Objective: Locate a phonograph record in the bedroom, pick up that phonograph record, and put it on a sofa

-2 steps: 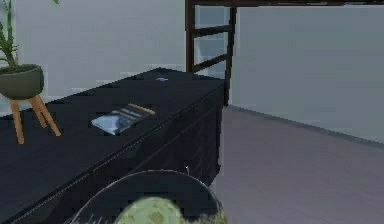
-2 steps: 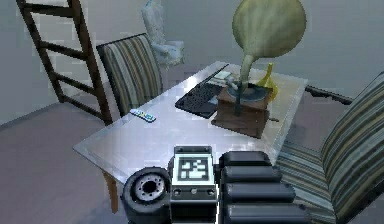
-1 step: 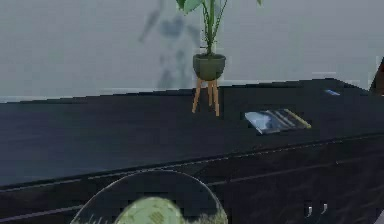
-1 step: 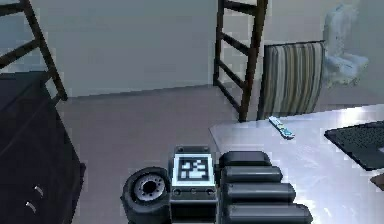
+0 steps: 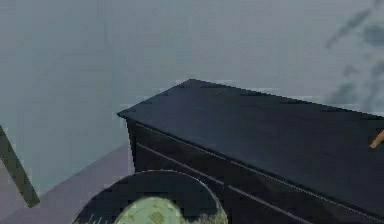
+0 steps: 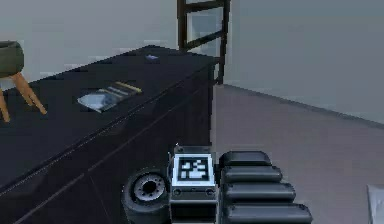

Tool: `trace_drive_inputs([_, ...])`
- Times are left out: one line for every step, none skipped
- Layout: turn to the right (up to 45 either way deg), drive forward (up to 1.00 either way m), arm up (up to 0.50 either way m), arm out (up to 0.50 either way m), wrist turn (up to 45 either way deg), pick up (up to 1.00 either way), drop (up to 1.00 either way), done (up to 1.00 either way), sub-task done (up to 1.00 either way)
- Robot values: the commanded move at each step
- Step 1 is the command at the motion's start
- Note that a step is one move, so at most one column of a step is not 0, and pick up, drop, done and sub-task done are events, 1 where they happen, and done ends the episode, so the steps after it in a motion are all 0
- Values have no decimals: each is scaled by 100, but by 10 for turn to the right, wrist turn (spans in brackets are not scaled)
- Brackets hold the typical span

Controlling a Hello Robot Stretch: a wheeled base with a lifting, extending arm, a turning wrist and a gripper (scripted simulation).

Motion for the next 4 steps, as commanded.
trace_drive_inputs([-450,0,0,0,0,0,0,0,0])
trace_drive_inputs([-120,0,0,0,0,0,0,0,0])
trace_drive_inputs([0,15,0,0,0,0,0,0,0])
trace_drive_inputs([-120,0,0,0,0,0,0,0,0])
